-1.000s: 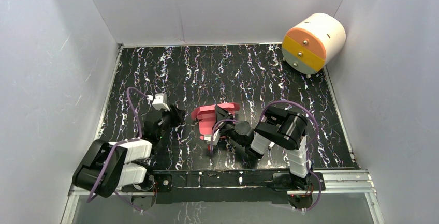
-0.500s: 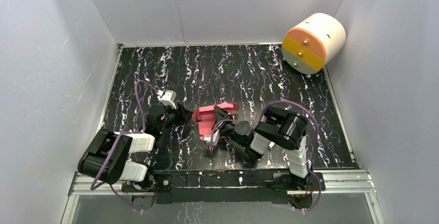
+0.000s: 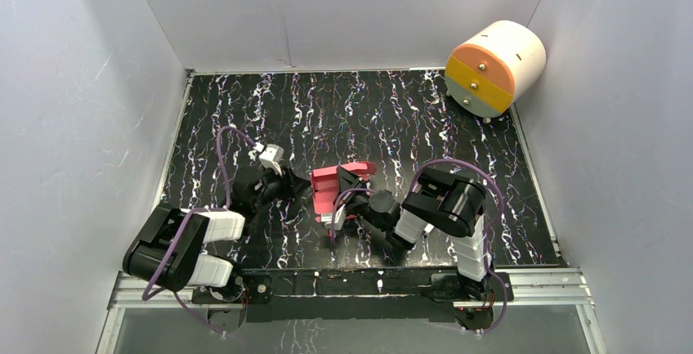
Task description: Fold the paper box
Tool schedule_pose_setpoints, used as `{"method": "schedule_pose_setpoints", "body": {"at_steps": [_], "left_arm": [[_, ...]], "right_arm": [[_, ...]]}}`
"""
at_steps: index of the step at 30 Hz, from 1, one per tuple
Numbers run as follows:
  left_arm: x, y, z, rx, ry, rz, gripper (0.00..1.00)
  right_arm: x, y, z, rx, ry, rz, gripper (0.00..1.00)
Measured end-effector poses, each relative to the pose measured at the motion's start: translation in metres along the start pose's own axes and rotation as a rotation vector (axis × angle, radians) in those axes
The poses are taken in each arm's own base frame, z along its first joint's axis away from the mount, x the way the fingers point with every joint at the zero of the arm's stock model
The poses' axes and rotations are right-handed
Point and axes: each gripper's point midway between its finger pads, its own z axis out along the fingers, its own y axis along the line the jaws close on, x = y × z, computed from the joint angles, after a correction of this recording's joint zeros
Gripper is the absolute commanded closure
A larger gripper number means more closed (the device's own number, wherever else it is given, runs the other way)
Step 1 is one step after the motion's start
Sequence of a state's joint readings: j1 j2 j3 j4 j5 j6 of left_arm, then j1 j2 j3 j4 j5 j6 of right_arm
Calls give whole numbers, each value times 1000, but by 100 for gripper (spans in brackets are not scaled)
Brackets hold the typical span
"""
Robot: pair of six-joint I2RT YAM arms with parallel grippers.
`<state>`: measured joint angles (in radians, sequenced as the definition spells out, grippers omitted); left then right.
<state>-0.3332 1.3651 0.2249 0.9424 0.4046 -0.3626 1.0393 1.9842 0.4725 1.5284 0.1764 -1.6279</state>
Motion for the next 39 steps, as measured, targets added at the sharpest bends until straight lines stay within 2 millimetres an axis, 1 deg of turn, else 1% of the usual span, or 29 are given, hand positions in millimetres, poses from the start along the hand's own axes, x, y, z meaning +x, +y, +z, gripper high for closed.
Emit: {"method": "schedule_pose_setpoints", "body": {"at_steps": [12,21,27,39], "left_arm": [[5,-11,2,32,14,25,69],[-1,-18,5,55,-13,47,69],[-1,-19,8,55,-23,60,71],[1,-18,16,32,-42,109,71]], "right_arm": [[0,1,1,-12,-3,6,100],[1,2,1,-28,3,30,100],[3,4,1,-39,8,48,100],[4,6,-1,-78,12,101,100]]}}
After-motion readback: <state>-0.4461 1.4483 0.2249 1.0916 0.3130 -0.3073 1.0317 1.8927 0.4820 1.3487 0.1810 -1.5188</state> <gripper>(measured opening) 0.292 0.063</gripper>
